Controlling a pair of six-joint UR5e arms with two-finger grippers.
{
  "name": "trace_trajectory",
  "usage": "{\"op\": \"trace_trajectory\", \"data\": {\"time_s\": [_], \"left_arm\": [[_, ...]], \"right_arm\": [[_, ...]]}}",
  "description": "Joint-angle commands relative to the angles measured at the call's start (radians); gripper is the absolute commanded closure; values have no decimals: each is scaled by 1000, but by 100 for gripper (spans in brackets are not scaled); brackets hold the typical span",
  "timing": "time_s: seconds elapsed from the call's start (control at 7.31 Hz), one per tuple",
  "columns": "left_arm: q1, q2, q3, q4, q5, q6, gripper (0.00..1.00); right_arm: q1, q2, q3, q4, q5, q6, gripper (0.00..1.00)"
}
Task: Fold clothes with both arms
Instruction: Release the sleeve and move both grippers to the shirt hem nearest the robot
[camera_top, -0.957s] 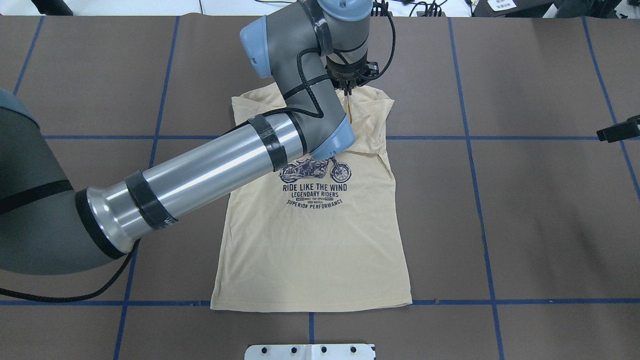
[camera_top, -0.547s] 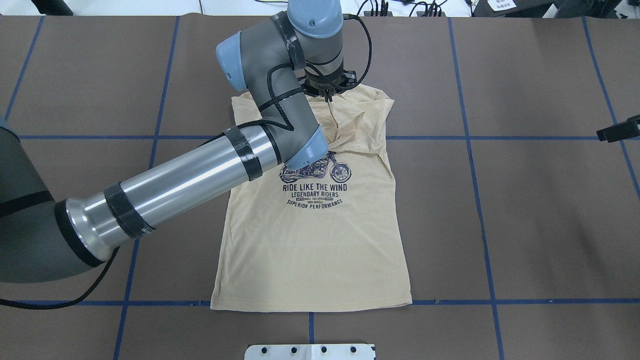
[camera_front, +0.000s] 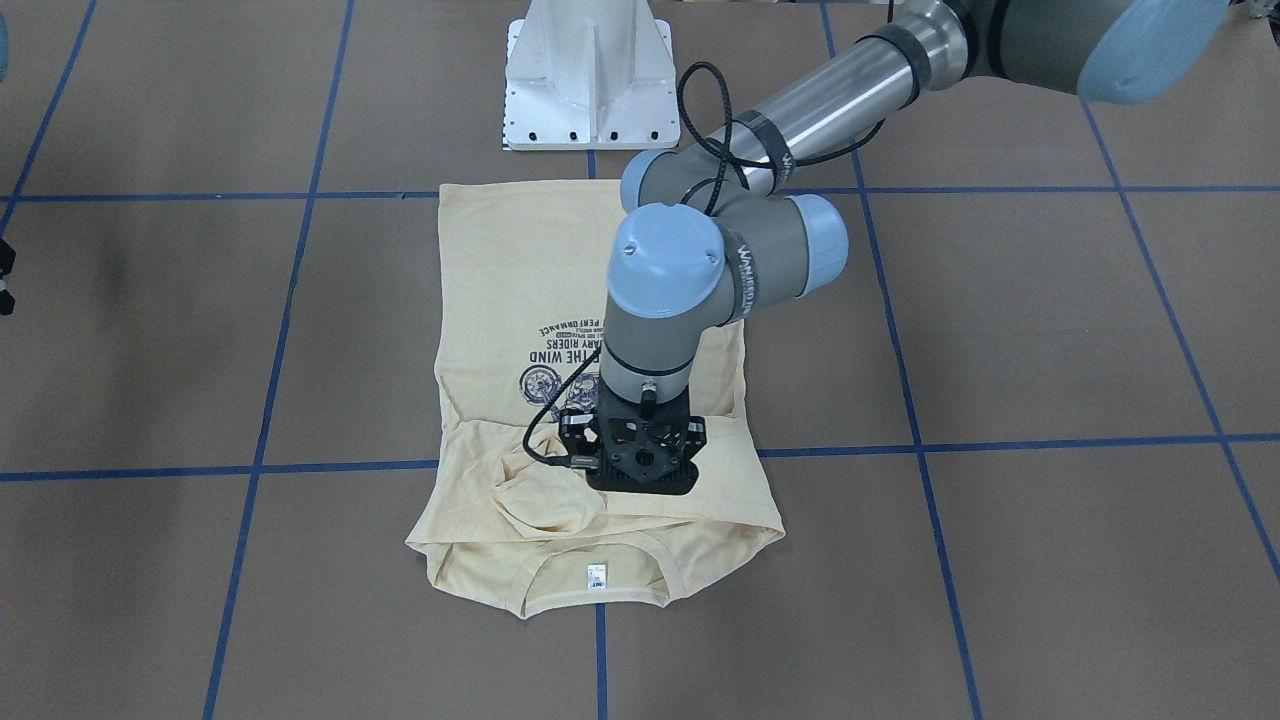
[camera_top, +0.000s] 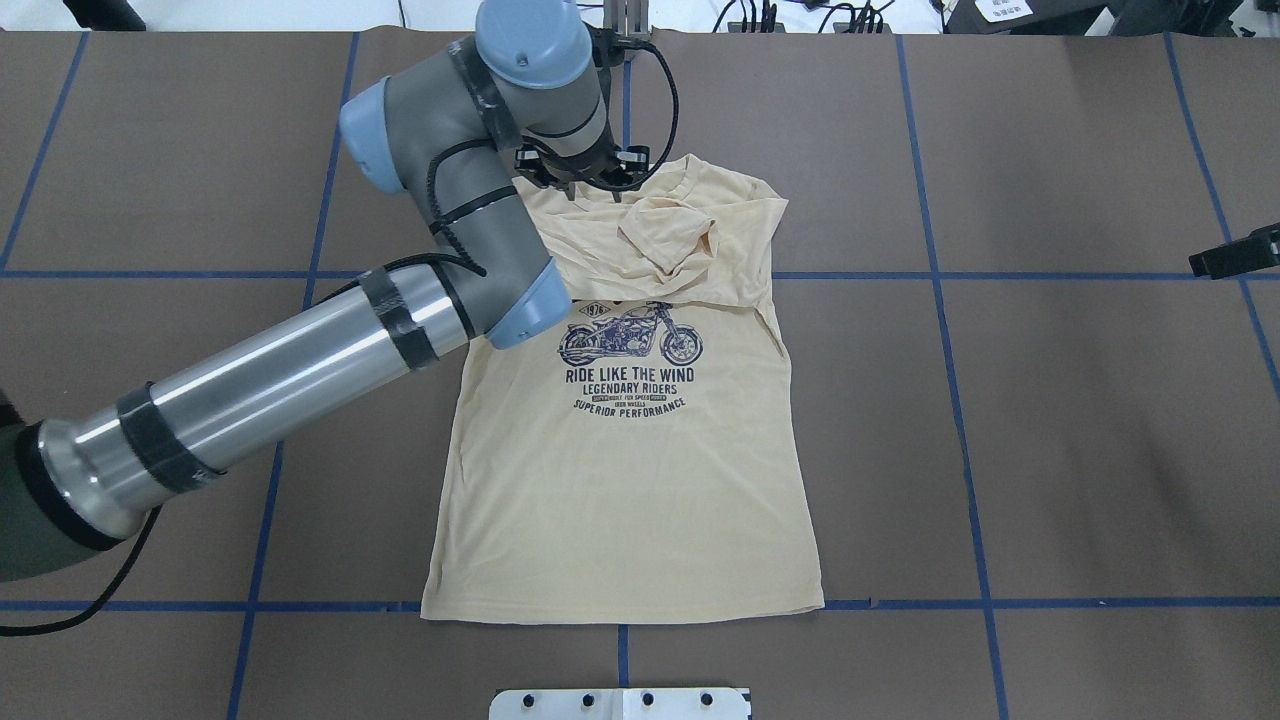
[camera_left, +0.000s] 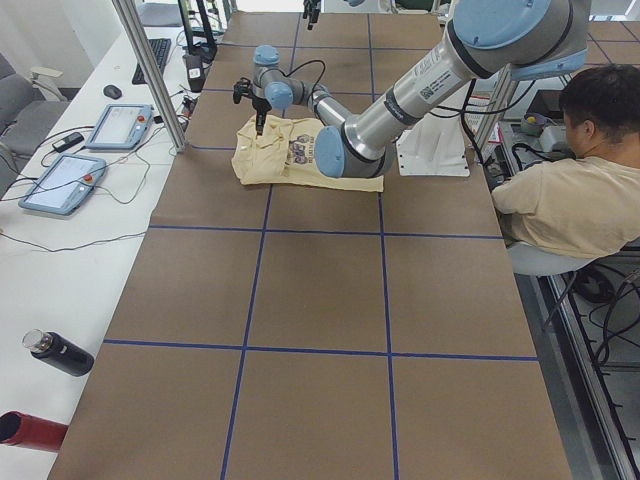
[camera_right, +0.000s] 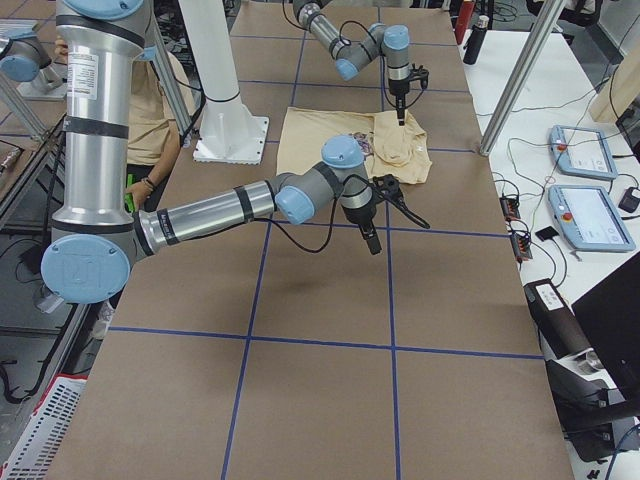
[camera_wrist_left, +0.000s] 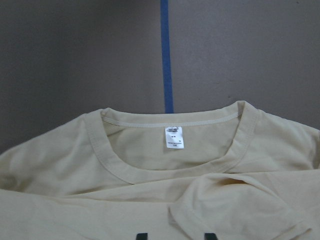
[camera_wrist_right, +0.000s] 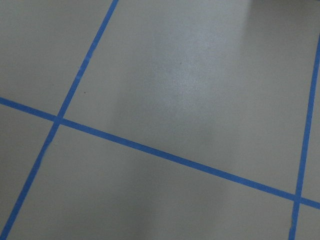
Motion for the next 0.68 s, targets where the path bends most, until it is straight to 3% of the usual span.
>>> {"op": "trace_trajectory", "data": {"time_s": [0.0, 0.27, 0.55], "left_arm": [[-9, 237, -303, 6, -2, 64, 0], [6, 451, -597, 11, 0, 61, 0], [86, 598, -745, 8, 12, 44, 0]], "right_arm": [[-44, 8, 58, 1, 4, 155, 0], [-209, 5, 160, -2, -35, 440, 0], [-446, -7, 262, -3, -207, 729, 0]]}}
